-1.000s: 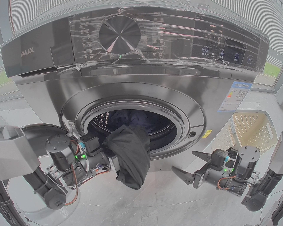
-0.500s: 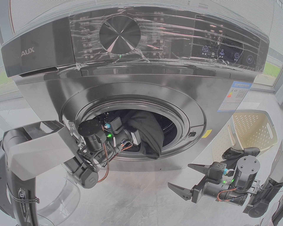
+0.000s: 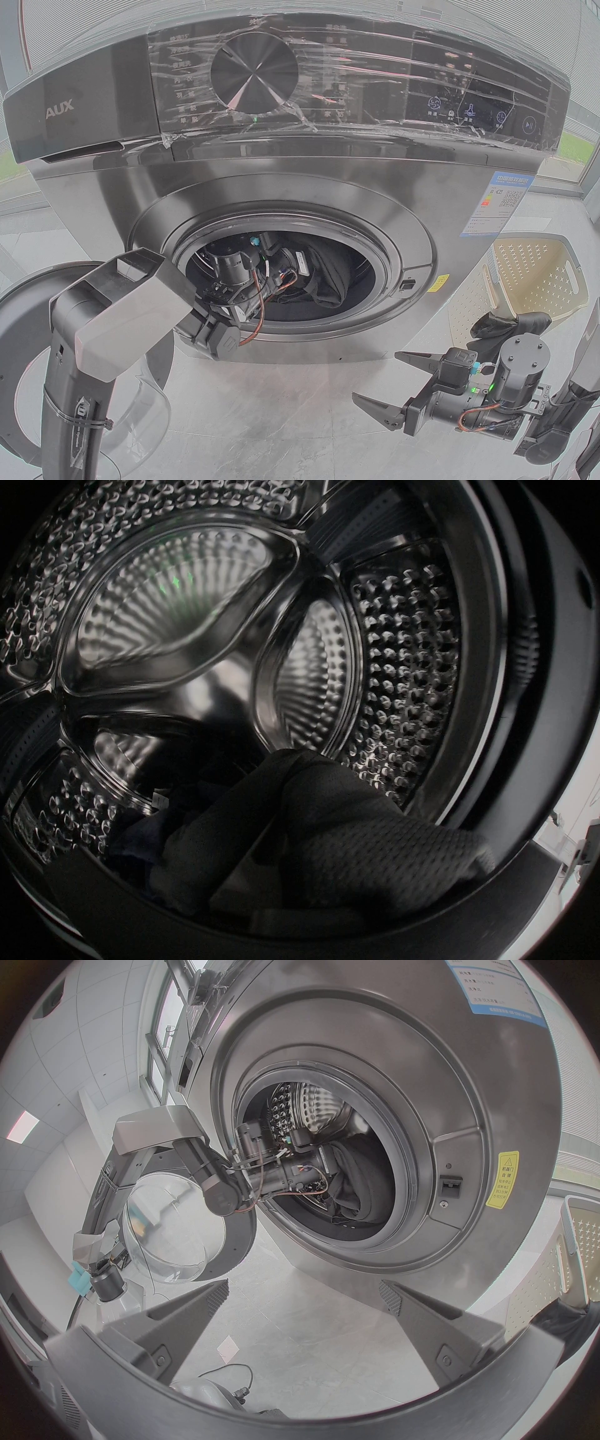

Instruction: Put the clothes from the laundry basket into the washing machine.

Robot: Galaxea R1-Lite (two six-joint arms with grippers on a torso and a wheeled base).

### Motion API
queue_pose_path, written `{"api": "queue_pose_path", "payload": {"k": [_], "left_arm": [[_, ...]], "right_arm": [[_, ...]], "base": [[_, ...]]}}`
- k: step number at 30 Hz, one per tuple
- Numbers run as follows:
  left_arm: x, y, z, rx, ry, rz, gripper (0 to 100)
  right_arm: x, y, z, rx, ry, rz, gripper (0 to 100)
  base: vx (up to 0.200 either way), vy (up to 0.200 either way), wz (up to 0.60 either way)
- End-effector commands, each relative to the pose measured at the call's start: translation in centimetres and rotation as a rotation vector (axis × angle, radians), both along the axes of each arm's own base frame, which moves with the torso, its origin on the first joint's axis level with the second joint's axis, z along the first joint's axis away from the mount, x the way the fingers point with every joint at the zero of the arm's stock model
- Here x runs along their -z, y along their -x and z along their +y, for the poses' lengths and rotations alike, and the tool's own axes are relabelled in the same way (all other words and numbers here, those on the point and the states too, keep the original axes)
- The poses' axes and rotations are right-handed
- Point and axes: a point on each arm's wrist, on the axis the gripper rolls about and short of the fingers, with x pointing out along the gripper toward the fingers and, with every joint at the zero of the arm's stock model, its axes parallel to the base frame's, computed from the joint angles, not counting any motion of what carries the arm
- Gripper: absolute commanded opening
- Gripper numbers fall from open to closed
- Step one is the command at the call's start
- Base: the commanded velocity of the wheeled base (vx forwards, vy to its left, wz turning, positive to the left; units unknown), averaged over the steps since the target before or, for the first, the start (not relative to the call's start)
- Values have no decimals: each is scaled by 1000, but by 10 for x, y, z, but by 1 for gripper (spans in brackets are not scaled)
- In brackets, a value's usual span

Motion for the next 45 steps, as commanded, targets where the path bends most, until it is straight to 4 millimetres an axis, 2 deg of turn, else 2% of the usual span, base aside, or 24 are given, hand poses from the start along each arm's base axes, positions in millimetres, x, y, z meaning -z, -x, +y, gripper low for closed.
{"api": "queue_pose_path", "payload": {"k": [1,8,15,16,20,21,23,24,30,36,45], "left_arm": [[4,-30,2,-51,1,6,0],[-2,-57,0,-134,33,-20,0],[3,-59,0,-142,29,-2,0],[3,-59,0,-142,29,0,100],[0,-52,-1,-166,83,80,100],[-5,-40,2,-173,79,189,100],[-9,-29,5,-169,59,262,100],[-11,-17,4,-145,35,316,100],[1,7,1,-67,-48,431,100],[11,13,-7,-42,-85,447,100],[37,5,-13,-25,-145,451,100]], "right_arm": [[2,0,1,-3,4,5,100],[2,0,1,-1,5,6,100],[2,-1,1,0,6,7,100],[2,0,1,-1,6,8,100],[2,-1,1,-1,5,7,100],[5,-1,2,-3,11,13,100],[7,-2,3,-3,18,21,100],[9,-3,3,-4,21,27,100],[8,-2,3,-2,19,24,100],[8,-2,3,-4,18,23,100],[8,-2,4,-5,19,25,100]], "base": [[0,0,0],[0,0,0],[0,0,0],[0,0,0],[0,0,0],[0,0,0],[0,0,0],[0,0,0],[0,0,0],[0,0,0],[0,0,0]]}}
